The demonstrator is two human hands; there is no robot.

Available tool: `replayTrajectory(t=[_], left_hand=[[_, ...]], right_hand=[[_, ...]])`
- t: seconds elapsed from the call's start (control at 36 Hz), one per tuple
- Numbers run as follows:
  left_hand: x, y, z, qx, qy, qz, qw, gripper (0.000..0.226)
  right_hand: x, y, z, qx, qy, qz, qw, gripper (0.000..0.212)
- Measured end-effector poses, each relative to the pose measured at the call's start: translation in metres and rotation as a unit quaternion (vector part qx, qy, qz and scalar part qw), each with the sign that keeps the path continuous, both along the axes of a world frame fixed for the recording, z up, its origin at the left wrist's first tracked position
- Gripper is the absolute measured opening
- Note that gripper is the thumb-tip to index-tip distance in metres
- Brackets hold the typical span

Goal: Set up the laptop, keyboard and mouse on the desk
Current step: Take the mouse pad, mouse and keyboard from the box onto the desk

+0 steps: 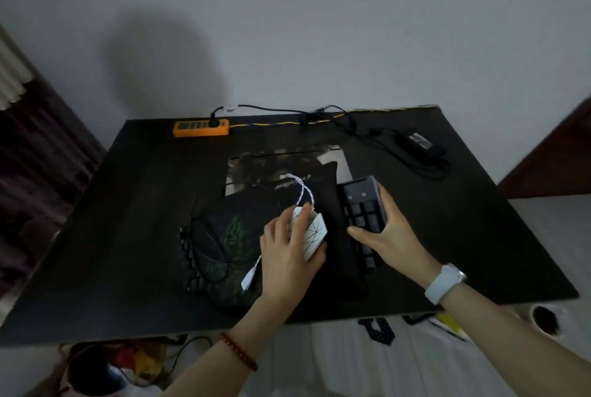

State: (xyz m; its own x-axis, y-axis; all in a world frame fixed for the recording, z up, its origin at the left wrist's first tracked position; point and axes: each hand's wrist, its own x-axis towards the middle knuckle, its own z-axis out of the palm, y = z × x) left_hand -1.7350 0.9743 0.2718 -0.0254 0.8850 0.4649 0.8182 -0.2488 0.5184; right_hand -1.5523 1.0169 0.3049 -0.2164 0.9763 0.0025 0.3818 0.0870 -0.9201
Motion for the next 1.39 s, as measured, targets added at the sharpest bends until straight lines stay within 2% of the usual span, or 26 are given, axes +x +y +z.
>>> replayTrajectory(t=[0.28,0.56,0.75,0.86,0.97,1.17,1.25,1.31,1.39], left_hand=[[0.048,0.008,-0.050,-0.148,0.092,-0.061,0.983,0.068],[0.086,0.023,-0.087,-0.230,0.150,-0.047,0.960,0.066],[0.093,0.030,-0.105,-0.286,0.173,-0.025,0.942,0.067],[0.093,0.038,-0.111,-0.294,0.170,-0.008,0.940,0.067],[0.091,0.041,-0.115,-0.296,0.174,-0.006,0.939,0.067],[0.092,0.040,-0.116,-0.304,0.162,-0.007,0.939,0.068],[0.087,0.039,-0.117,-0.313,0.150,0.000,0.938,0.081],[0.082,0.038,-0.119,-0.319,0.147,0.006,0.936,0.096],[0.069,0.036,-0.123,-0.325,0.149,0.005,0.934,0.111]], right_hand=[[0.047,-0.002,-0.067,-0.115,-0.099,-0.040,0.988,0.073],[0.071,0.021,-0.120,-0.225,-0.148,-0.001,0.963,0.082],[0.071,0.042,-0.137,-0.270,-0.232,0.025,0.934,0.085],[0.070,0.055,-0.138,-0.271,-0.289,0.028,0.918,0.082],[0.069,0.056,-0.139,-0.265,-0.265,0.015,0.927,0.078],[0.074,0.051,-0.135,-0.252,-0.271,0.004,0.929,0.053],[0.075,0.046,-0.133,-0.200,-0.335,0.011,0.921,0.044],[0.072,0.041,-0.130,-0.132,-0.367,-0.026,0.920,0.043],[0.058,0.036,-0.123,-0.108,-0.292,-0.063,0.948,0.046]])
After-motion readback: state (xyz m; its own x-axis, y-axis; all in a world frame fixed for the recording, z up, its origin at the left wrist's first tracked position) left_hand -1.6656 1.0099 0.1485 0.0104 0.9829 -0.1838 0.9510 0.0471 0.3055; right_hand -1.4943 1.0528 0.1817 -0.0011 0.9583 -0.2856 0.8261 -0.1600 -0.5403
